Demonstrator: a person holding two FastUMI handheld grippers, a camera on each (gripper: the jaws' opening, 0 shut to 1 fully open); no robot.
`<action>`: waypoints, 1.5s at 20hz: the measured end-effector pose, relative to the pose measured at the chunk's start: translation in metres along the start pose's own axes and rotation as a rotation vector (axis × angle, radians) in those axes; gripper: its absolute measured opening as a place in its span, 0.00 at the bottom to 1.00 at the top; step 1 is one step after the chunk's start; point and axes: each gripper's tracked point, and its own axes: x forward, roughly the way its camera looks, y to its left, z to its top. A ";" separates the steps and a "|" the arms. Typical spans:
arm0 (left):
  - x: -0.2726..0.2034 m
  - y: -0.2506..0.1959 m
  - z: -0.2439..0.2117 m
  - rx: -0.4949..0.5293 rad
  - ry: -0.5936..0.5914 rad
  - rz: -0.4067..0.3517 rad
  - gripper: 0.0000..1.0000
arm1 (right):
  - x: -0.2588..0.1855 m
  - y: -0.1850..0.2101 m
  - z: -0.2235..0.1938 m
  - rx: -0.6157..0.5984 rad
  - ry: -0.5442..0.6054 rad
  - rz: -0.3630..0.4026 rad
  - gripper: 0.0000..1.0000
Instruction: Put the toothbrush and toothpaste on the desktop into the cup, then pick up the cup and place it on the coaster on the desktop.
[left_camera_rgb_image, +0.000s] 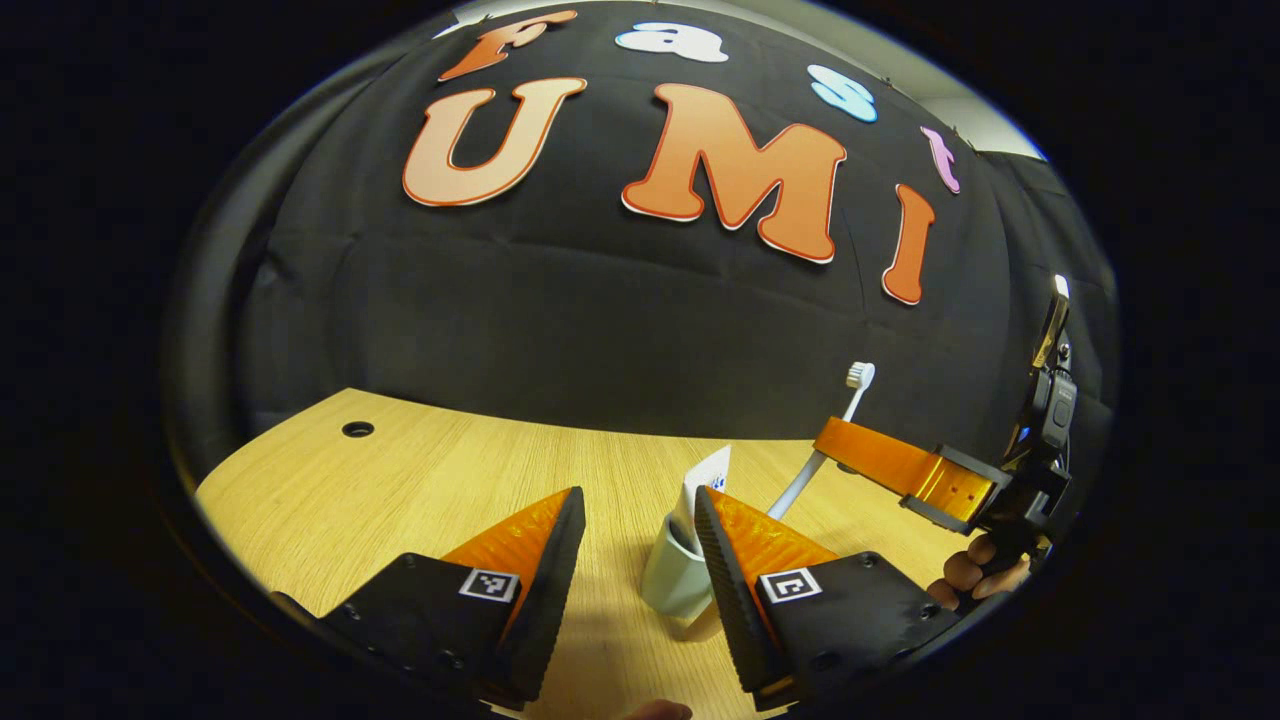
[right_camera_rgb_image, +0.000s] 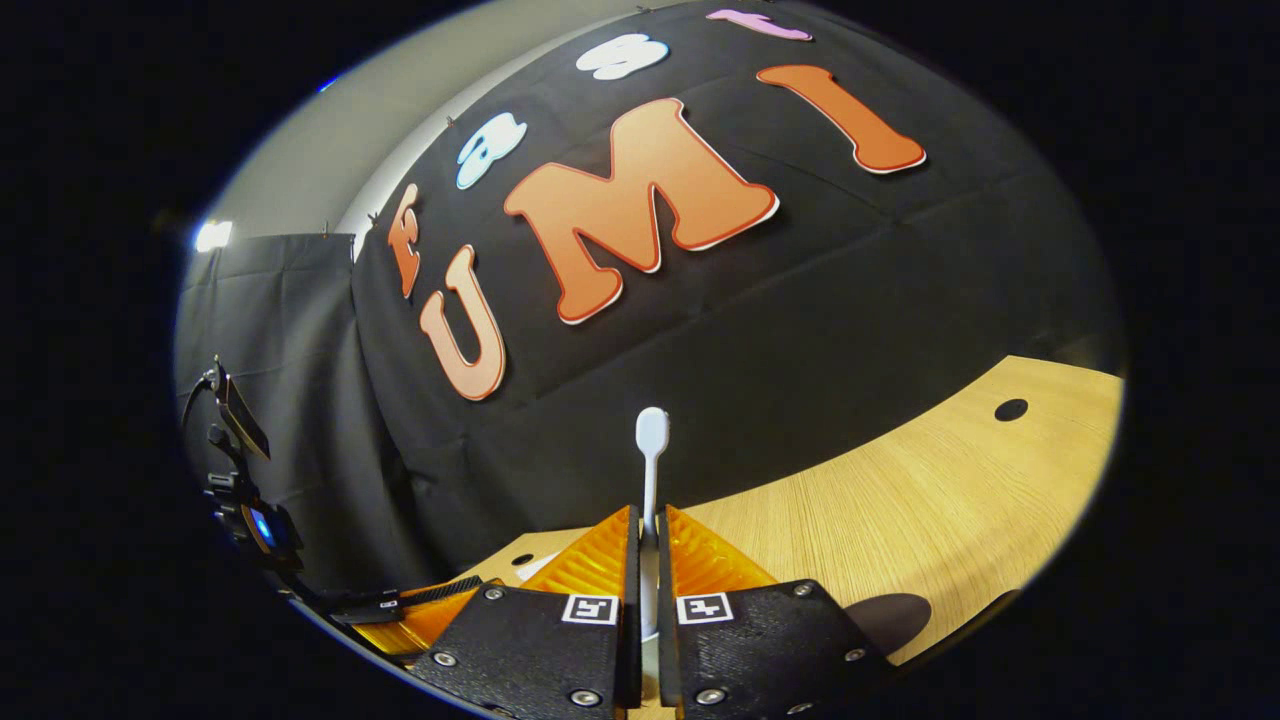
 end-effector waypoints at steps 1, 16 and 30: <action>-0.001 -0.004 0.000 0.000 0.002 -0.010 0.72 | 0.000 0.001 -0.003 -0.009 0.010 0.000 0.08; -0.022 -0.025 0.018 0.053 0.211 -0.109 1.00 | -0.072 0.017 0.028 -0.152 0.030 0.039 0.37; -0.021 -0.053 -0.014 0.062 0.599 -0.211 0.96 | -0.171 -0.038 0.062 -0.282 -0.010 -0.090 0.84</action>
